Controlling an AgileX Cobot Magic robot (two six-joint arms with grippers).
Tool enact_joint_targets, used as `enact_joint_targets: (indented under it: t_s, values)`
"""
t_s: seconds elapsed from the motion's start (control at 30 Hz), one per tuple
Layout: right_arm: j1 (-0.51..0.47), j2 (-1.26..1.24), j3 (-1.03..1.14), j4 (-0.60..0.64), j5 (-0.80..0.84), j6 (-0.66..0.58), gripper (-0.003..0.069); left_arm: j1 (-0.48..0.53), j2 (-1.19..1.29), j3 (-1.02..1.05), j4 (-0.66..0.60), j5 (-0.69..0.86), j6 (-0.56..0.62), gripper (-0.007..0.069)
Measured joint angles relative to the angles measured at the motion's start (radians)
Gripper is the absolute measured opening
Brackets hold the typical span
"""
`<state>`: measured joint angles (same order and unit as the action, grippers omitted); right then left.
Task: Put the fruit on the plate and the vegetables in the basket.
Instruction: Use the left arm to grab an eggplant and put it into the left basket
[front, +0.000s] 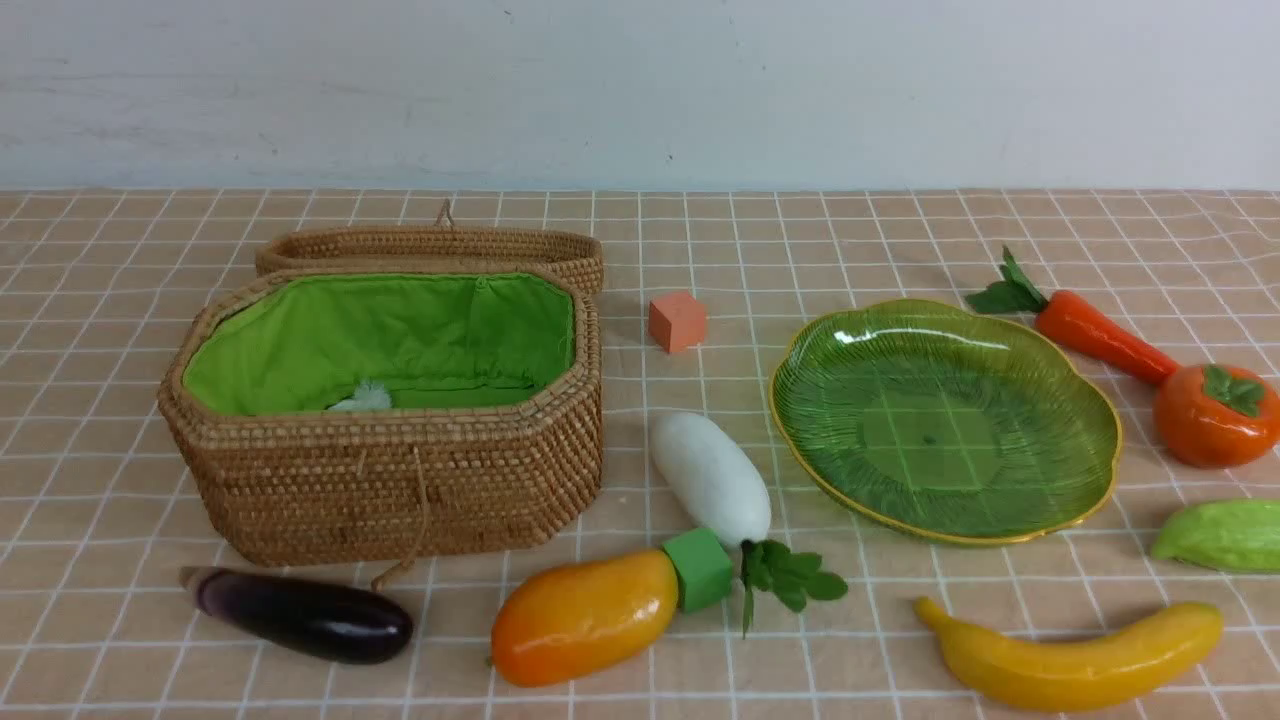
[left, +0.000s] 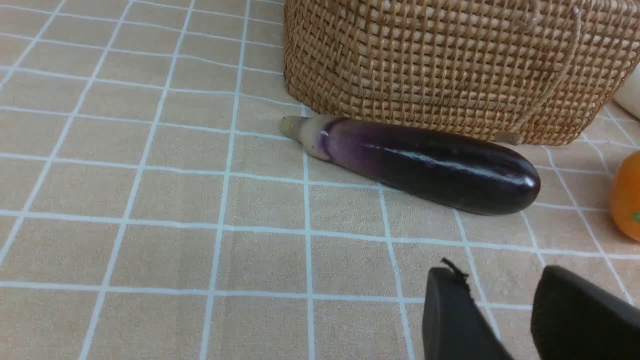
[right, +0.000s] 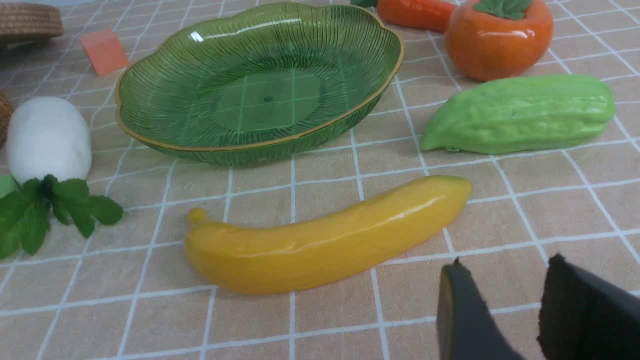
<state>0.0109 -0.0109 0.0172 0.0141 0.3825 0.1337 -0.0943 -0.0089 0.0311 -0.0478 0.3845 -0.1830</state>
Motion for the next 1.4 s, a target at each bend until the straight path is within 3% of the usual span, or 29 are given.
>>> enact_joint_targets:
  t_s: [0.77, 0.83, 1.03, 1.13, 1.27, 1.4]
  values:
    - [0.0, 0.0, 0.0, 0.0, 0.0, 0.0, 0.0242, 0.0, 0.0, 0.0, -0.009, -0.039, -0.001, 0.0239]
    - [0.0, 0.0, 0.0, 0.0, 0.0, 0.0, 0.0242, 0.0, 0.0, 0.0, -0.059, -0.081, -0.021, 0.0239]
    - [0.0, 0.0, 0.0, 0.0, 0.0, 0.0, 0.0242, 0.0, 0.0, 0.0, -0.387, -0.282, -0.181, 0.0239]
    - [0.0, 0.0, 0.0, 0.0, 0.0, 0.0, 0.0242, 0.0, 0.0, 0.0, -0.456, -0.378, -0.199, 0.0239]
    - [0.0, 0.0, 0.0, 0.0, 0.0, 0.0, 0.0242, 0.0, 0.0, -0.003, -0.528, -0.414, -0.225, 0.0186]
    - [0.0, 0.0, 0.0, 0.0, 0.0, 0.0, 0.0242, 0.0, 0.002, -0.098, -0.458, -0.319, -0.142, 0.0024]
